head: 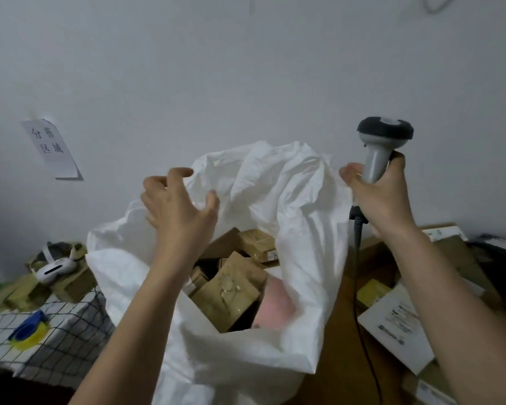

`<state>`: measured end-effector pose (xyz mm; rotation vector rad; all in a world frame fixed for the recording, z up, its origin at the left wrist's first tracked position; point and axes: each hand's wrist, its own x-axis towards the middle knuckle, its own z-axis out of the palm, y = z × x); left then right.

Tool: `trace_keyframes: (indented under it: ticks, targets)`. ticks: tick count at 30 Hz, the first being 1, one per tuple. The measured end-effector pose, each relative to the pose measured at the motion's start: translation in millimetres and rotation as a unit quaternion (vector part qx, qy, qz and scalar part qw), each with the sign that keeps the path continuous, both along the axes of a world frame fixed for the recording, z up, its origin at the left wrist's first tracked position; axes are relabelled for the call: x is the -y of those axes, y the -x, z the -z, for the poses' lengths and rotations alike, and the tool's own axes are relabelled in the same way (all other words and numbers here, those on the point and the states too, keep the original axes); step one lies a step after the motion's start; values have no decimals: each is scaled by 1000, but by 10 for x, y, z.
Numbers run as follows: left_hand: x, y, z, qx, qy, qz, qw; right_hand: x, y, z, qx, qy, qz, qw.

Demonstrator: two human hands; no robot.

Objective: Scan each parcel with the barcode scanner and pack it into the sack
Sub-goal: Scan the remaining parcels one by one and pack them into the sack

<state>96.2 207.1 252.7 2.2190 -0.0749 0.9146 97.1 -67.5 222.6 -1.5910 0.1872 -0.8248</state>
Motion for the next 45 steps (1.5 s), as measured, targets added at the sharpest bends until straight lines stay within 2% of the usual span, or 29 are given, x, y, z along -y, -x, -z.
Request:
trace_keyframes:
  ticks: [3, 7, 9, 13, 15, 18, 21, 22, 27, 33, 39, 45]
  targets:
    - [827, 365, 185, -73, -65, 88, 991, 353, 212, 56, -5, -8, -23, 1000]
    - [1628, 813, 664, -218, -272, 65, 935, 784, 463, 163, -19, -13, -54, 998]
    - [1803, 959, 854, -248, -301, 49, 920, 920, 537, 235, -31, -18, -80, 996]
    - [1806, 955, 827, -208, -158, 39, 965, 992, 594, 297, -45, -24, -131, 990]
    - [1726, 875, 664, -161, -140, 21, 977, 983, 597, 301, -41, -23, -146, 988]
    - [1685, 743, 321, -47, -112, 28, 992, 959, 575, 284, -32, -25, -163, 986]
    - [1667, 575, 88, 72, -98, -11, 993, 904, 529, 233, -28, -10, -175, 984]
    - [1654, 525, 77, 75, -92, -20, 993, 890, 515, 218, -28, -4, -174, 984]
    - [1639, 448, 364, -16, -125, 1, 992, 873, 448, 194, -33, 5, -160, 987]
    - [1566, 347, 119, 89, -95, 3, 991, 837, 349, 231, -39, 2, -154, 987]
    - [1592, 371, 472, -27, -136, 34, 990, 846, 293, 328, -37, 2, -138, 990]
    - [1723, 453, 631, 10, -192, -27, 981, 983, 324, 466, -49, -7, -121, 991]
